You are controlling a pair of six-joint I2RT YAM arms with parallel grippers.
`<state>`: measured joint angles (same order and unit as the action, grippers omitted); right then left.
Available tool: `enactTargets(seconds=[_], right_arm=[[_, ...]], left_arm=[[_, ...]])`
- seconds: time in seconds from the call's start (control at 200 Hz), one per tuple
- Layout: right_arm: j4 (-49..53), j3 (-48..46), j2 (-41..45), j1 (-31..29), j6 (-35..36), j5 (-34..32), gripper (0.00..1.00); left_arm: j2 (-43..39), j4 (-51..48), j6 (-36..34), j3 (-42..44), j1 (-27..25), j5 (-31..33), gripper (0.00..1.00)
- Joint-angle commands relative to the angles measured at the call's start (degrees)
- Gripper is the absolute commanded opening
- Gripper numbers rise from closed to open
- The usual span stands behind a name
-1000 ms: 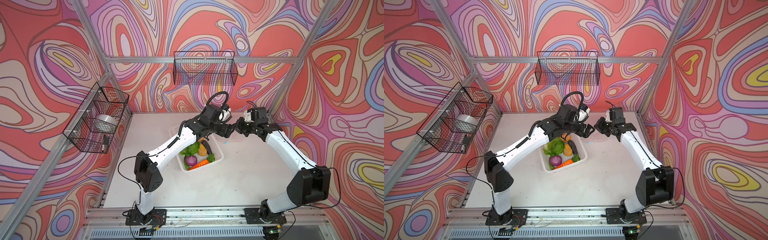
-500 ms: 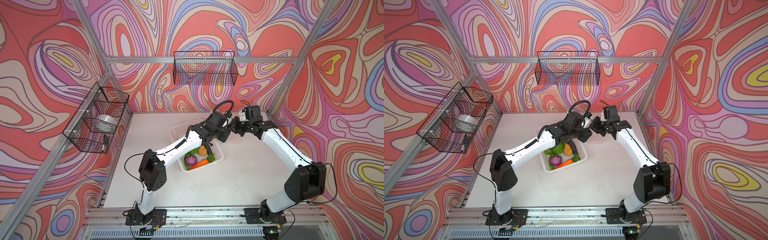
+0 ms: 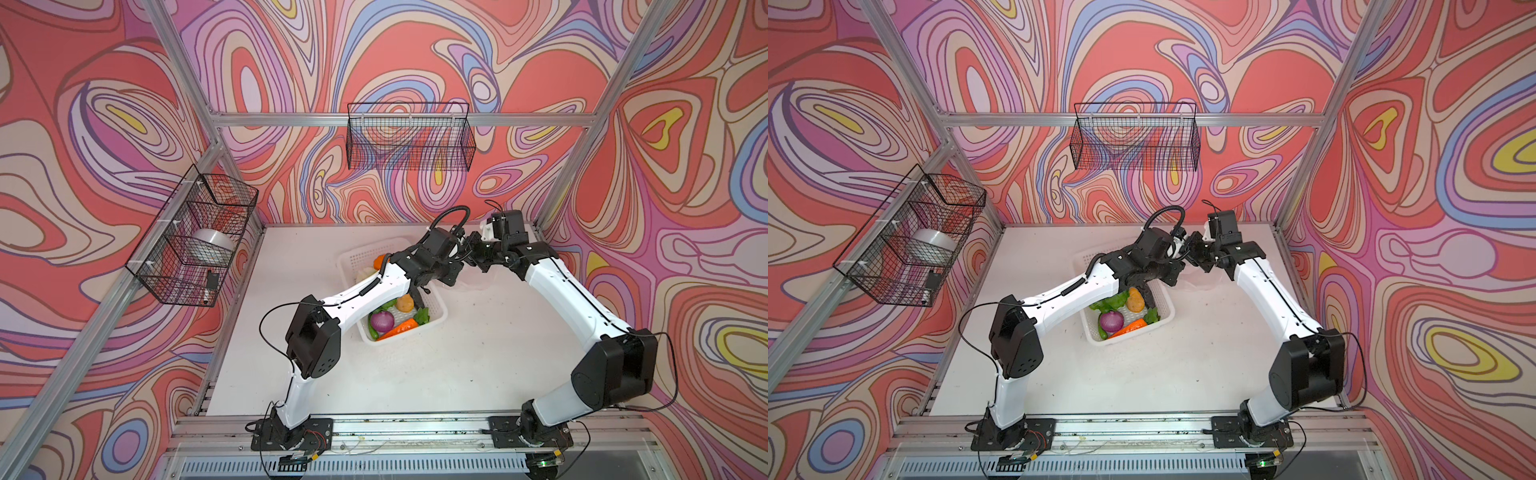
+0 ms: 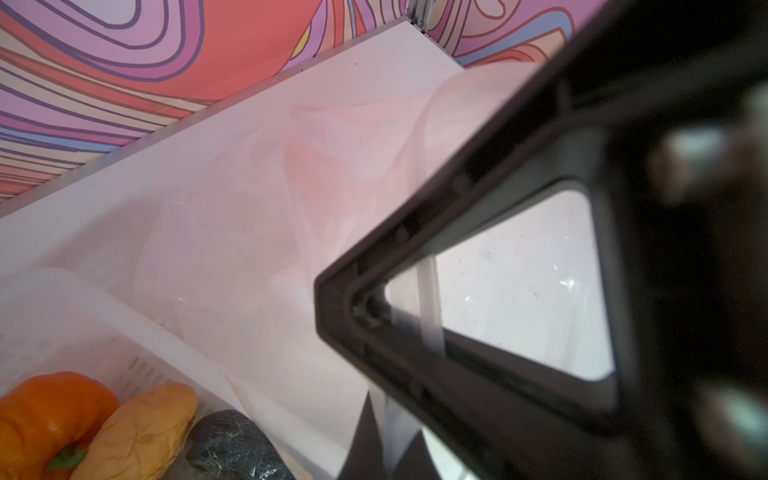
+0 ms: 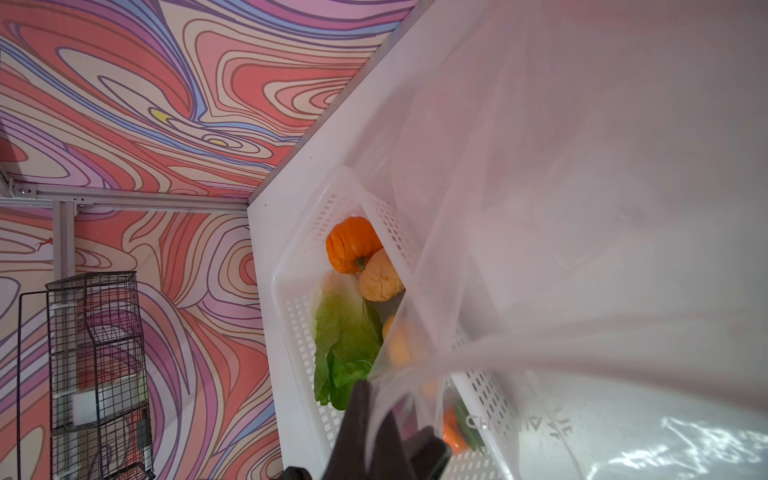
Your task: Place the food in the zip-top bag and seal the zipper
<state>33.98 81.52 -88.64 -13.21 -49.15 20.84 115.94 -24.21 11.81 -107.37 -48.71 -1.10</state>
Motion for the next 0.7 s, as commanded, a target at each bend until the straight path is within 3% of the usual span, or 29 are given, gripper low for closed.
enactTargets(seconds=[0.0,0.125,0.185,0.315,0.521,0.696], right_arm=[[-0.3,0.5,1.8,-0.2,0.3,1.0,0.18],[3.5,5.1,1.1,1.5,2.3,2.8,0.51],[4.7,6.7,1.2,3.4,2.6,5.1,0.61],[9.5,10.6,2.5,6.9,5.6,6.0,0.63],[18.3,15.8,3.5,8.9,12.6,1.4,0.64],[14.0,12.2,3.2,9.4,11.8,3.3,0.64]], left_arm=[[0.9,-1.6,2.2,-2.4,0.0,2.6,0.00],[1.3,-3.1,6.8,-4.8,1.2,5.2,0.00],[2.4,-5.0,10.5,-7.4,2.8,4.9,0.00],[5.8,-9.1,18.2,-14.0,7.0,2.0,0.00],[6.1,-7.9,21.5,-17.1,8.7,0.8,0.00],[4.3,-7.0,23.4,-15.4,8.9,-1.9,0.00]])
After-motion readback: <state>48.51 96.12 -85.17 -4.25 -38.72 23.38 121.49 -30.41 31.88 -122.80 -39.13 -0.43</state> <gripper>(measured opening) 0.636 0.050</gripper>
